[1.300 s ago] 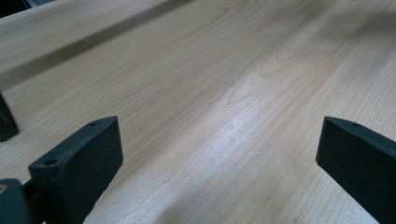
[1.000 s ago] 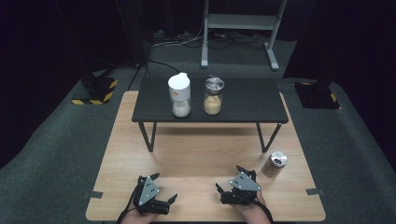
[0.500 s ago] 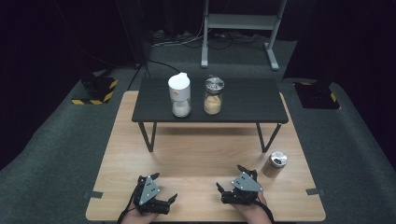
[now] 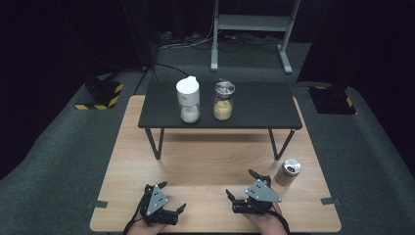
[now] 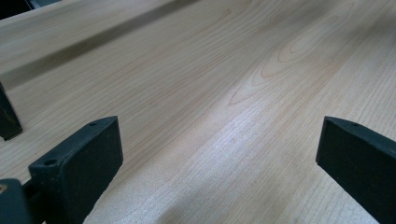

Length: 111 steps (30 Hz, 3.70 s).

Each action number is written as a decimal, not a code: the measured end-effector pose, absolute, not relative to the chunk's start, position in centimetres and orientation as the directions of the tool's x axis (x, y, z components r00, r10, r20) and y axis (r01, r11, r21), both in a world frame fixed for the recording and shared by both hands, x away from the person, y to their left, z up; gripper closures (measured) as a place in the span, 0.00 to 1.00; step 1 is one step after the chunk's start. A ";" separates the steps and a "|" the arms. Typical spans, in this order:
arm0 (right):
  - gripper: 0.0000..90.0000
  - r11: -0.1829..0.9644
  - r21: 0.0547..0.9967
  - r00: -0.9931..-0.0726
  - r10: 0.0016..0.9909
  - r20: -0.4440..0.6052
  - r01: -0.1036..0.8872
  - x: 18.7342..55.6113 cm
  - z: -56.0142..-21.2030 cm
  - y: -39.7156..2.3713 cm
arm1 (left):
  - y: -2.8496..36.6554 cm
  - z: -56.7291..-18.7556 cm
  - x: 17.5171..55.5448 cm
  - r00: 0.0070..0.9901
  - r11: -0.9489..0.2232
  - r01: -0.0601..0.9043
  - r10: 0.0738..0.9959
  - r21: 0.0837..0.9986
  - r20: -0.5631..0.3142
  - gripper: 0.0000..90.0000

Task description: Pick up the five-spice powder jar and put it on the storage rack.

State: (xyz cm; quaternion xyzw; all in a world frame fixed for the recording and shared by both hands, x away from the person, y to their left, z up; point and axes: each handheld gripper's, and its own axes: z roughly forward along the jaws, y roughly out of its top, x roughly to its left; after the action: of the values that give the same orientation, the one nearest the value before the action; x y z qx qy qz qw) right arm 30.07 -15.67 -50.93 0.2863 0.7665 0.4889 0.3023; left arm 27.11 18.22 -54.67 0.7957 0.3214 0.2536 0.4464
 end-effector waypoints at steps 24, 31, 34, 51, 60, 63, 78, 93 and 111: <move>0.00 0.302 0.948 -0.611 0.770 -0.182 0.098 28.5 -48.3 -18.4 | 18.2 -54.7 27.1 0.662 -0.393 0.281 0.740 0.875 0.120 0.01; 0.00 0.304 0.947 -0.597 0.780 -0.187 0.100 28.5 -48.5 -19.2 | 18.2 -54.7 27.0 0.662 -0.398 0.279 0.739 0.874 0.125 0.01; 0.00 0.293 0.950 -0.586 0.790 -0.179 0.105 28.5 -48.6 -19.7 | 18.2 -54.7 27.0 0.662 -0.398 0.279 0.739 0.874 0.125 0.01; 0.00 0.247 0.962 -0.503 0.850 -0.159 0.112 28.2 -48.7 -23.0 | 18.2 -54.7 27.0 0.659 -0.398 0.283 0.742 0.873 0.125 0.01; 0.00 0.218 0.970 -0.460 0.876 -0.145 0.111 28.1 -48.2 -25.1 | 18.2 -54.7 27.0 0.660 -0.398 0.281 0.740 0.873 0.125 0.01; 0.00 0.211 0.971 -0.446 0.884 -0.141 0.111 28.0 -48.1 -25.6 | 18.1 -54.7 27.1 0.660 -0.399 0.283 0.741 0.872 0.125 0.01; 0.00 0.205 0.969 -0.397 0.908 -0.136 0.137 28.4 -48.7 -27.4 | 18.2 -54.7 27.1 0.659 -0.393 0.285 0.742 0.874 0.119 0.01; 0.00 0.201 0.967 -0.378 0.917 -0.130 0.155 28.9 -49.1 -27.9 | 18.2 -54.7 27.1 0.657 -0.394 0.287 0.744 0.873 0.120 0.01; 0.00 0.160 0.969 -0.349 0.933 -0.086 0.190 30.2 -49.7 -28.8 | 18.2 -54.7 27.1 0.661 -0.393 0.285 0.741 0.874 0.117 0.01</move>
State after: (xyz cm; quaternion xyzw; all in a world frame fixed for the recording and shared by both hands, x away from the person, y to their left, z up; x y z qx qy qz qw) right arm 30.16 -28.85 -49.70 0.4255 0.6598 0.4890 0.3802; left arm 27.09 18.22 -54.67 0.7944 0.3231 0.2554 0.4464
